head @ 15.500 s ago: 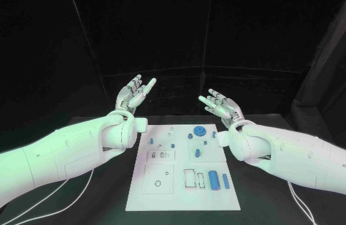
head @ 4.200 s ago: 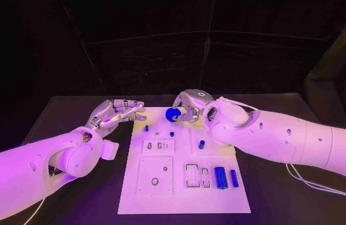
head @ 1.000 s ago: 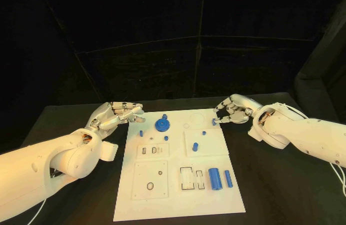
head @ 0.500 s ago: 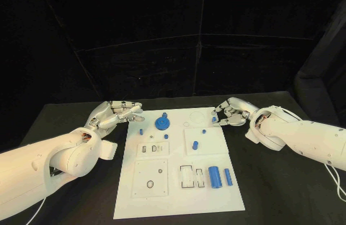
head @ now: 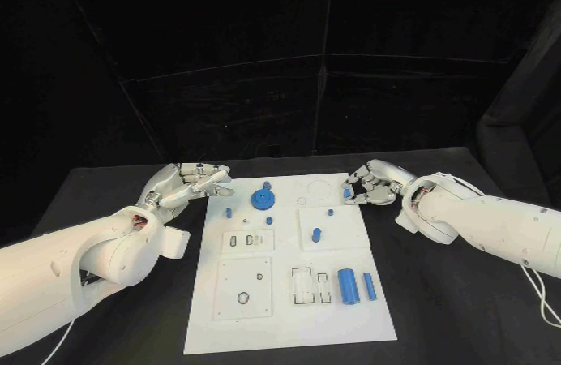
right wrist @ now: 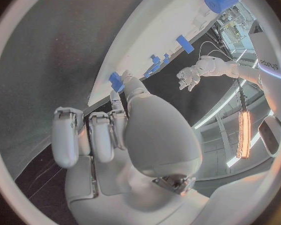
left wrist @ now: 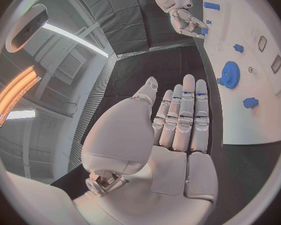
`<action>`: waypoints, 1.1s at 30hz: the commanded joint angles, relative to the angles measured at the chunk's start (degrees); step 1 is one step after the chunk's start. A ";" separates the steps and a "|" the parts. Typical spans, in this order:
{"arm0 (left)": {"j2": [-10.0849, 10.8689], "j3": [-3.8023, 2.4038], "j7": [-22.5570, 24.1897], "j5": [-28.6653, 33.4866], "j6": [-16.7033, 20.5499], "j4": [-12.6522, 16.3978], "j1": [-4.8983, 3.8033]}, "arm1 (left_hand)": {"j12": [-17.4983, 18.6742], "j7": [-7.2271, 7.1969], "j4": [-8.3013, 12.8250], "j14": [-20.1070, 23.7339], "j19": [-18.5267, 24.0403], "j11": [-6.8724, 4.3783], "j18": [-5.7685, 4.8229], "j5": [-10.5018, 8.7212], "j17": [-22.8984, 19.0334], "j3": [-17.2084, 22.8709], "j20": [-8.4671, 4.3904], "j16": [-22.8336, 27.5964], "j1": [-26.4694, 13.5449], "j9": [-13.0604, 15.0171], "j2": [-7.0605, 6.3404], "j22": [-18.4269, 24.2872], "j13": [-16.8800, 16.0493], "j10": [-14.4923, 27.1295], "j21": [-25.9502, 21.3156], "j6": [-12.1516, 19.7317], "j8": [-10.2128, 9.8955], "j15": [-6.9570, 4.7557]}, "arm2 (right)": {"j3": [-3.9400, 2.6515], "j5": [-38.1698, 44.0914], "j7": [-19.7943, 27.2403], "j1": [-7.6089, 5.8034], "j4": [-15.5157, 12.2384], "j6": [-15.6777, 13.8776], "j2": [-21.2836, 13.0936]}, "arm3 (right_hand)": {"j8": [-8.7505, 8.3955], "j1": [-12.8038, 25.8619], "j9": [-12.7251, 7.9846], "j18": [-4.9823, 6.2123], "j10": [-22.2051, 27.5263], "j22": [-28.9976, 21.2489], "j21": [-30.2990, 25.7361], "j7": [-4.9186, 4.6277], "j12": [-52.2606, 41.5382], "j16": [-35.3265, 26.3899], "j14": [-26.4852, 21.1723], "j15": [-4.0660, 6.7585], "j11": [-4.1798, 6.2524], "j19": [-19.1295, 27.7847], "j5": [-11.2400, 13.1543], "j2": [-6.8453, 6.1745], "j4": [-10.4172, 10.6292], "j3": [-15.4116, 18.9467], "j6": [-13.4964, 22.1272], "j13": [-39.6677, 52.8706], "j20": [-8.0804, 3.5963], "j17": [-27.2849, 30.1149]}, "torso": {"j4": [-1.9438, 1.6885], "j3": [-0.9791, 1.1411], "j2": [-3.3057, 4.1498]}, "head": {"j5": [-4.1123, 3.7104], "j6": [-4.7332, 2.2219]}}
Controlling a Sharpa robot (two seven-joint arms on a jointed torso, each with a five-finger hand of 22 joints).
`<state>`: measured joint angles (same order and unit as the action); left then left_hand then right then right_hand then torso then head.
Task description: Assemble the parts on the task board
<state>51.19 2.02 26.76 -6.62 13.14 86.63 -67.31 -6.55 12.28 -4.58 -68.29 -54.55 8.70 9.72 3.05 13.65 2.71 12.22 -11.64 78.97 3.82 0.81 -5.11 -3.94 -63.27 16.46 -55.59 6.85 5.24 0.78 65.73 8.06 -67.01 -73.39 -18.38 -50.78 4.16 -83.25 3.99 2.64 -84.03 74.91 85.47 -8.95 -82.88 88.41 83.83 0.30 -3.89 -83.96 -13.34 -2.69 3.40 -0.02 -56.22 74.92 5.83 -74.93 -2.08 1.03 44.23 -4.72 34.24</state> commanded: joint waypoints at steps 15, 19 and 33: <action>-0.04 -0.04 0.15 0.12 -0.76 -0.06 -0.04 | 0.33 -0.11 0.39 0.04 -0.36 -0.13 0.86 -0.18 0.05 0.00 -0.05 0.19 0.17 -0.04 0.49 0.05 0.06 -0.44 -0.29 -0.39 -0.36 0.26 | -0.02 2.04 0.94 0.33 0.49 0.68 0.38 | 0.89 0.14 0.20 -0.47 -1.81 4.69 0.27 0.53 -0.60 0.43 5.52 0.39 0.42 -1.23 0.86 1.64 -1.00 -1.15 -2.67 9.76 -0.35 -12.13 | 0.00 0.00 -0.02 | 0.00 0.28; -0.04 -0.03 0.12 0.12 -0.78 -0.07 -0.03 | 0.33 -0.11 0.39 0.04 -0.36 -0.13 0.86 -0.18 0.05 0.00 -0.05 0.19 0.17 -0.04 0.49 0.05 0.06 -0.44 -0.29 -0.39 -0.36 0.26 | -0.02 1.75 1.29 0.34 0.48 0.38 0.44 | 1.28 0.10 0.29 -0.50 -1.95 4.85 0.34 0.97 -0.78 0.47 5.54 0.69 0.80 -1.31 1.95 2.39 -1.30 -1.98 -3.95 9.94 -0.59 -12.25 | 0.01 0.01 -0.03 | 0.01 0.35; 0.08 -0.02 -0.01 0.12 -0.88 -0.15 -0.02 | 0.41 -0.09 0.49 0.01 -0.40 -0.12 0.86 -0.18 0.10 0.07 -0.06 0.28 0.19 -0.04 0.53 0.09 0.07 -0.49 -0.33 -0.42 -0.43 0.25 | -0.04 -3.11 2.93 0.33 -0.96 -7.83 -0.03 | 3.59 -0.17 1.02 -0.74 -2.68 6.04 0.84 3.26 -1.74 0.81 5.74 2.45 2.80 -1.89 3.54 5.88 -2.73 -6.80 -9.03 10.79 -2.25 -13.12 | 0.09 0.03 -0.04 | 0.05 0.68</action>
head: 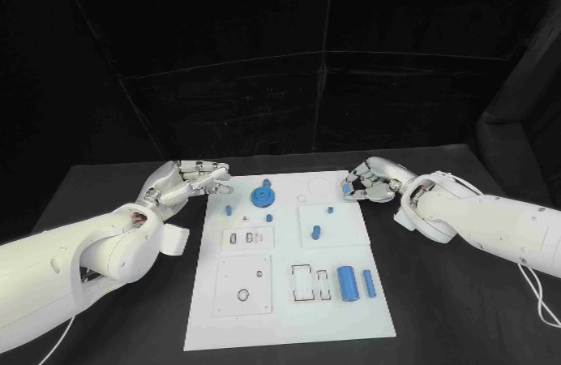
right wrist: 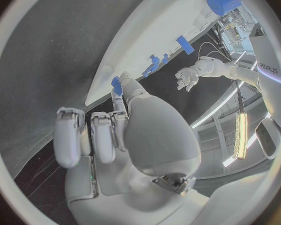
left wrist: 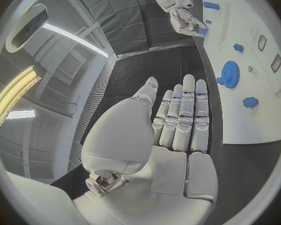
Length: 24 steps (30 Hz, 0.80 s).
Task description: Assemble the parts on the task board
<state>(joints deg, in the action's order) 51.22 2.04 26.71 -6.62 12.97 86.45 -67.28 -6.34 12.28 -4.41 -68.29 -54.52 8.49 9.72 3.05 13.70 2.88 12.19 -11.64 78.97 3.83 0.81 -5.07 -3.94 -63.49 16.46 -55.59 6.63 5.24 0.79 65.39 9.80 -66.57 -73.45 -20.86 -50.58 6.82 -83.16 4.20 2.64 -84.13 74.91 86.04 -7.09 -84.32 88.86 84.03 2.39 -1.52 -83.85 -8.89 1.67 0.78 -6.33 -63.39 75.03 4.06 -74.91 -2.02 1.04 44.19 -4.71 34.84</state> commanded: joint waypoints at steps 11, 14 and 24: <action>0.11 -0.04 -0.03 0.30 -0.72 -0.49 -0.07 | 0.20 -0.09 0.32 0.01 -0.43 0.09 0.85 -0.18 0.05 -0.09 -0.03 0.28 0.19 -0.05 0.53 0.05 0.07 -0.27 -0.33 -0.42 -0.21 0.25 | -0.13 -1.75 -8.01 -0.40 -11.13 -6.86 -1.35 | 0.33 1.50 0.54 -0.72 -2.44 5.95 0.23 1.10 0.02 0.25 5.49 0.31 0.25 -1.98 -1.04 0.95 0.05 -1.15 -0.96 10.48 -0.59 -12.89 | -0.07 -0.37 -0.96 | 0.29 0.79; -0.09 -0.04 0.04 0.38 -0.72 -1.06 -0.08 | 0.20 -0.09 0.33 0.00 -0.43 0.09 0.85 -0.18 0.06 -0.09 -0.03 0.29 0.19 -0.05 0.53 0.06 0.07 -0.27 -0.33 -0.42 -0.21 0.25 | -0.14 0.32 -11.47 -0.51 -13.90 -6.76 -0.16 | 0.29 1.65 0.52 -0.73 -2.42 5.96 0.23 1.08 0.06 0.21 5.46 0.29 0.23 -1.99 -0.96 0.90 0.06 -1.21 -0.92 10.45 -0.58 -12.78 | -0.14 -0.58 -1.49 | 0.89 1.21; -1.32 -0.05 0.20 1.01 -0.78 -2.91 -0.16 | 0.24 -0.10 0.39 -0.01 -0.45 0.09 0.85 -0.18 0.08 -0.05 -0.03 0.34 0.21 -0.04 0.55 0.08 0.07 -0.31 -0.35 -0.44 -0.24 0.25 | -0.08 11.73 -19.51 -0.53 -16.58 -4.35 8.59 | 0.20 2.22 0.47 -0.70 -2.30 5.84 0.18 1.04 0.28 0.08 5.40 0.25 0.18 -1.94 -0.66 0.63 0.08 -1.38 -0.87 10.29 -0.54 -12.49 | -0.83 -1.18 -2.49 | 2.32 2.92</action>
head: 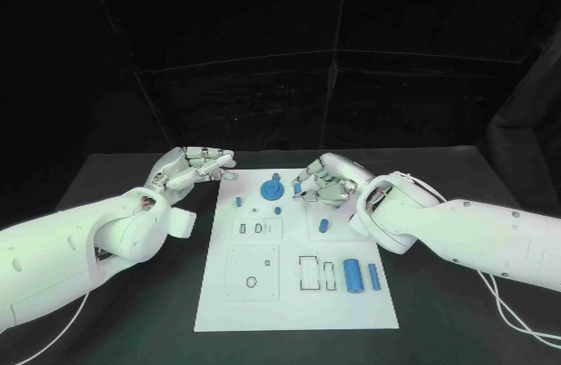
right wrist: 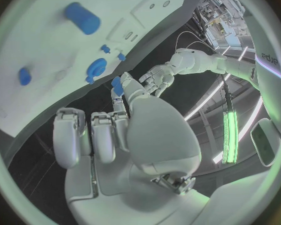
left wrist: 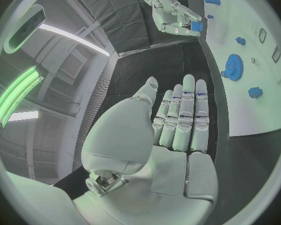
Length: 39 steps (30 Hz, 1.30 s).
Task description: Assemble the parts on the task board
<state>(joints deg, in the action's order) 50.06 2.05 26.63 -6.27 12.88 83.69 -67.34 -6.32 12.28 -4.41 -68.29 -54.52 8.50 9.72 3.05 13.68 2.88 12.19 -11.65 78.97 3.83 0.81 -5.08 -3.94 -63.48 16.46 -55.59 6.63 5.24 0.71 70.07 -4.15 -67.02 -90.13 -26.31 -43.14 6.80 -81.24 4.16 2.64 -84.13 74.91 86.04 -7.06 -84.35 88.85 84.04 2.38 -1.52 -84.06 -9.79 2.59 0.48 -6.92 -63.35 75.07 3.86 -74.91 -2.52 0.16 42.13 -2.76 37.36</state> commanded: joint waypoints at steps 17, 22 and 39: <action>-0.60 -0.07 0.60 0.77 -0.52 -0.82 -0.27 | 0.24 -0.13 0.44 -0.04 -0.48 0.05 0.86 -0.18 0.13 0.02 -0.04 0.39 0.23 -0.04 0.62 0.11 0.07 -0.41 -0.38 -0.51 -0.26 0.24 | 0.08 17.64 -11.75 3.20 3.77 5.96 10.46 | -0.16 1.23 0.35 -0.66 -2.18 5.65 0.09 0.85 0.52 -0.07 5.31 0.15 0.05 -1.66 0.74 -0.89 0.28 -1.26 -0.52 10.12 -0.25 -12.15 | -0.40 -0.35 -0.39 | 2.87 1.84; -0.71 -0.07 0.56 0.78 -0.64 -0.96 -0.27 | 0.24 -0.13 0.44 -0.04 -0.48 0.05 0.86 -0.18 0.13 0.02 -0.04 0.39 0.23 -0.04 0.62 0.11 0.07 -0.41 -0.38 -0.51 -0.26 0.24 | 0.09 18.71 -12.28 3.70 4.16 7.13 11.07 | -0.18 1.33 0.34 -0.65 -2.16 5.63 0.08 0.83 0.55 -0.08 5.31 0.15 0.04 -1.65 0.73 -0.96 0.28 -1.29 -0.50 10.09 -0.24 -12.15 | -0.40 -0.32 -0.37 | 2.97 2.03; -0.76 -0.06 0.47 0.78 -0.86 -1.13 -0.26 | 0.26 -0.15 0.49 -0.03 -0.49 0.04 0.86 -0.18 0.15 0.06 -0.04 0.43 0.26 -0.03 0.64 0.13 0.07 -0.44 -0.40 -0.54 -0.27 0.24 | 0.13 21.13 -13.83 4.20 5.23 9.70 11.54 | -0.45 2.16 0.22 -0.64 -2.08 5.58 0.04 0.68 0.70 -0.10 5.30 0.04 -0.11 -1.64 1.07 -1.51 0.33 -1.44 -0.25 10.00 -0.16 -12.10 | -0.36 -0.30 -0.40 | 2.96 2.53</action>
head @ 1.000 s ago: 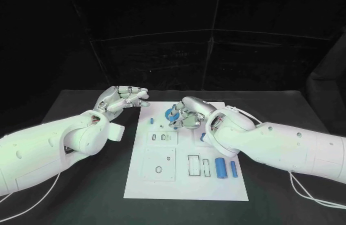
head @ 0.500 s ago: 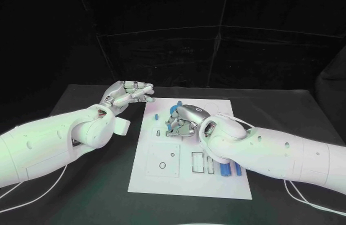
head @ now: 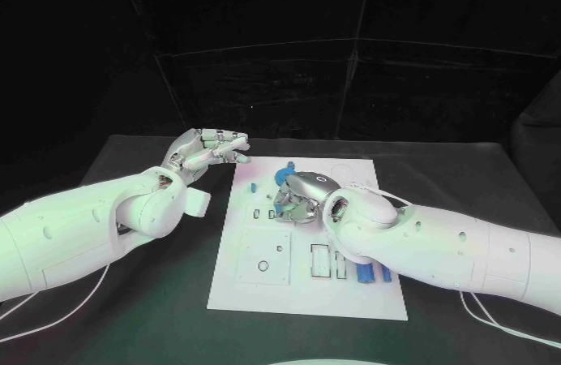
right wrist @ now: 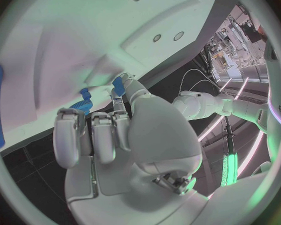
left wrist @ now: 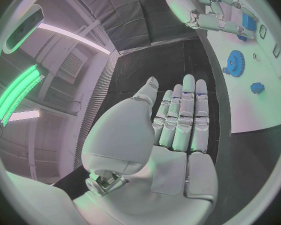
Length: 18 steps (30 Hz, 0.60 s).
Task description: Assemble the parts on the task board
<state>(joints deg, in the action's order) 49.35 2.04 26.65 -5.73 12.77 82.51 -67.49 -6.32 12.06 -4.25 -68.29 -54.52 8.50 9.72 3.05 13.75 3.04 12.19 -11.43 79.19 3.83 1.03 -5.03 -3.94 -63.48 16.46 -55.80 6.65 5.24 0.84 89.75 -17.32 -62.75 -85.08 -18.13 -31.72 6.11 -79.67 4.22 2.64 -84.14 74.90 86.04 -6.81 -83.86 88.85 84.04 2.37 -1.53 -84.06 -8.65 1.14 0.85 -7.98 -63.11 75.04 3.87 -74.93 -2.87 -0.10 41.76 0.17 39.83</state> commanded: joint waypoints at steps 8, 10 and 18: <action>-0.03 -0.05 0.42 0.24 -0.79 0.04 -0.10 | 0.26 0.07 0.33 -0.03 -0.49 0.04 0.86 -0.18 0.08 -0.10 -0.04 0.22 0.03 -0.03 0.42 0.08 0.07 -0.44 -0.40 -0.33 -0.29 0.24 | 0.97 1.52 -0.67 -0.06 0.50 2.59 0.01 | 0.22 0.77 0.15 -0.66 -2.07 5.62 0.05 0.42 0.21 -0.10 5.30 0.02 -0.11 -1.66 0.15 -0.27 -0.09 -0.45 -0.53 10.03 -0.14 -12.07 | 0.03 -0.02 -0.02 | 0.10 0.37; -0.03 -0.05 0.41 0.24 -0.81 0.03 -0.10 | 0.26 0.07 0.33 -0.03 -0.49 0.04 0.86 -0.18 0.08 -0.10 -0.04 0.22 0.03 -0.03 0.42 0.08 0.07 -0.44 -0.40 -0.33 -0.29 0.24 | 1.08 1.52 -0.64 -0.06 0.55 2.89 0.01 | 0.22 0.77 0.15 -0.66 -2.07 5.62 0.05 0.42 0.21 -0.10 5.30 0.02 -0.11 -1.66 0.15 -0.27 -0.09 -0.45 -0.53 10.03 -0.14 -12.07 | 0.01 -0.02 0.02 | 0.10 0.37; -0.01 -0.05 0.36 0.24 -0.83 -0.01 -0.10 | 0.26 0.07 0.33 -0.03 -0.49 0.04 0.86 -0.18 0.08 -0.10 -0.04 0.22 0.03 -0.03 0.42 0.08 0.07 -0.44 -0.40 -0.33 -0.29 0.24 | 1.26 1.59 -0.69 -0.05 0.45 4.42 -0.01 | -0.01 1.32 0.06 -0.66 -1.95 5.61 0.04 0.28 0.41 -0.16 5.27 -0.05 -0.22 -1.66 0.58 -0.92 -0.17 -0.51 -0.29 9.90 -0.06 -11.95 | -0.01 -0.02 0.00 | 0.08 0.53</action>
<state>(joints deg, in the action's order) 49.36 2.04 26.64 -5.70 12.64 82.46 -67.49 -6.32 12.07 -4.25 -68.29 -54.52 8.50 9.72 3.05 13.74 3.04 12.19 -11.43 79.19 3.83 1.03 -5.04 -3.94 -63.48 16.46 -55.80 6.65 5.24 1.67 90.96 -17.39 -63.14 -84.76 -17.10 -31.65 6.16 -78.67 4.35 2.64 -84.14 74.90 86.04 -6.60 -83.63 88.85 84.04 2.37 -1.53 -84.06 -8.35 0.14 0.70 -8.12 -62.92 75.04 3.87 -74.92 -2.86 -0.11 41.75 0.30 40.33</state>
